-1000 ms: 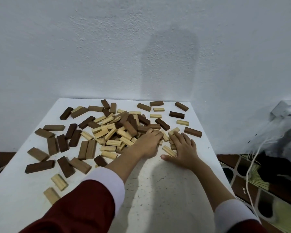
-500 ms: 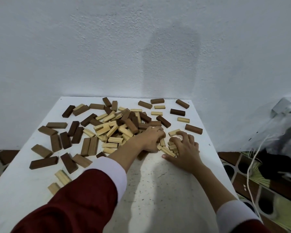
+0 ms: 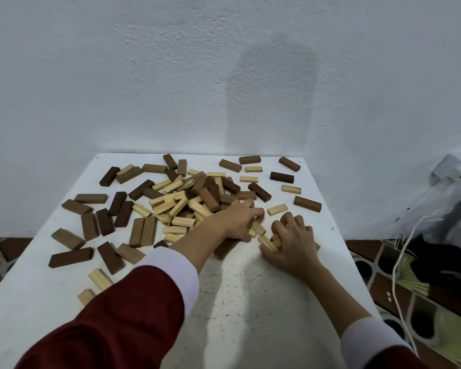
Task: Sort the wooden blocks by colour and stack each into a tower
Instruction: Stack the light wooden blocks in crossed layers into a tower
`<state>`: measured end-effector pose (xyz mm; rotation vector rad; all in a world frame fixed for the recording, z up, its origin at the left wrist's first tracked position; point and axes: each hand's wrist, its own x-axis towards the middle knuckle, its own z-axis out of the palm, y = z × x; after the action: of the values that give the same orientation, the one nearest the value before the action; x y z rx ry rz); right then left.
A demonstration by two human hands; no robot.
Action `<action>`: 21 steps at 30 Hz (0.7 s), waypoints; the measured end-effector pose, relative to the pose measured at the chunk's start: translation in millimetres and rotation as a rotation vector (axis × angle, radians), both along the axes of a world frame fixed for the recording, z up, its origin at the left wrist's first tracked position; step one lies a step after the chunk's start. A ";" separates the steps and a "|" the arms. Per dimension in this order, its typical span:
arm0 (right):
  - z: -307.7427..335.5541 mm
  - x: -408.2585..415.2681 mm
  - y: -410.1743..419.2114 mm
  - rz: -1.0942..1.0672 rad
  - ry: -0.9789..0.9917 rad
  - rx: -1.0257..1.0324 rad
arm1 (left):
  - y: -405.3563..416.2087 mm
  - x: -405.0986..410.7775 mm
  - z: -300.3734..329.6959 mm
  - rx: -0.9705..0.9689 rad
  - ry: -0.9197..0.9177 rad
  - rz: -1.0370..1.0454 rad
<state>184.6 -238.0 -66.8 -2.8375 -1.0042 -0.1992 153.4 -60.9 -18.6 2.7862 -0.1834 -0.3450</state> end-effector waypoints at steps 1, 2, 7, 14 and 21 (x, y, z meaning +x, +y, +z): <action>0.8 0.4 0.2 0.005 -0.006 -0.003 | -0.3 -0.7 -0.2 -0.003 -0.005 -0.007; 1.1 0.9 0.4 0.009 -0.009 -0.012 | -0.5 -1.5 -0.7 -0.010 -0.012 -0.015; -4.2 0.2 0.1 0.016 -0.032 0.080 | -3.5 -3.2 -0.7 -0.028 -0.037 -0.051; -1.9 0.4 3.8 -0.030 0.007 0.269 | -5.7 -0.2 1.4 -0.130 -0.146 -0.022; -6.9 -5.4 9.2 -0.023 -0.089 0.158 | -5.6 -3.6 -6.0 -0.042 -0.083 -0.051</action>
<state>179.3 -228.8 -73.6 -2.7191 -0.9272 -0.3919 149.8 -66.5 -24.6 2.7598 -0.2781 -0.2351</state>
